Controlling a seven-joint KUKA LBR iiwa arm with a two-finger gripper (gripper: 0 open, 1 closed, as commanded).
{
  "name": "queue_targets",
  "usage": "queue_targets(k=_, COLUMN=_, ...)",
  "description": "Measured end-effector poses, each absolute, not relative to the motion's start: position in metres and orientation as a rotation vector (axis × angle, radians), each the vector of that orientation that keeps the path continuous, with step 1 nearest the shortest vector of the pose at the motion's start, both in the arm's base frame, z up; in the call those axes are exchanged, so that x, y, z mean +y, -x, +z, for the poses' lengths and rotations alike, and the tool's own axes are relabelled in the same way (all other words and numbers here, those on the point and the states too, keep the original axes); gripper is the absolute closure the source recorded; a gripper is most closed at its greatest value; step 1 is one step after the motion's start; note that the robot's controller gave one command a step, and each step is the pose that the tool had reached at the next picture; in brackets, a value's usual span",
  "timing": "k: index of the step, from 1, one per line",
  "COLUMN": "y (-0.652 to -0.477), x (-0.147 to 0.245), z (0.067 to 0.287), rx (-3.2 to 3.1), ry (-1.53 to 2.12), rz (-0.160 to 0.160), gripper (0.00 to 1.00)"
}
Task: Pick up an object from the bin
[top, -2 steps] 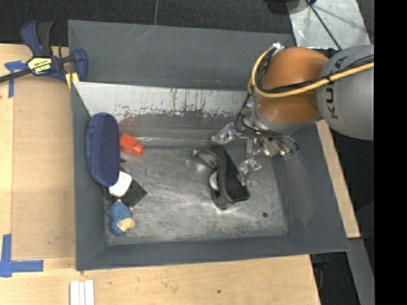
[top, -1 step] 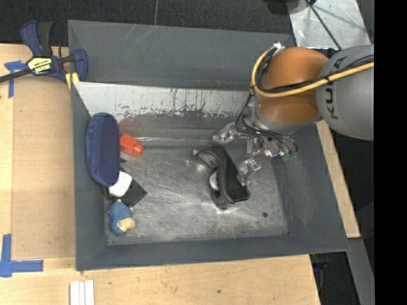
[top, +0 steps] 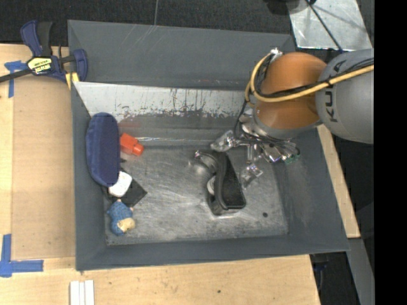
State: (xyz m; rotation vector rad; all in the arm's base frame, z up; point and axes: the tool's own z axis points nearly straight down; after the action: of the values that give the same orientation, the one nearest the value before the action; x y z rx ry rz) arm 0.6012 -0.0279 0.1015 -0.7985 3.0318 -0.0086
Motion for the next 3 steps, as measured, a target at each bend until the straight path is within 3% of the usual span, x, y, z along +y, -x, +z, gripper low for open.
queue_targets(k=1, y=-0.613, x=-0.034, z=0.075, rx=3.068, ry=0.627, rz=-0.004, gripper=0.00)
queue_targets(k=2, y=-0.619, x=-0.033, z=0.080, rx=3.046, ry=0.620, rz=-0.007, gripper=1.00)
queue_targets(k=3, y=-0.580, x=-0.056, z=0.223, rx=2.587, ry=1.769, rz=-0.008, gripper=1.00)
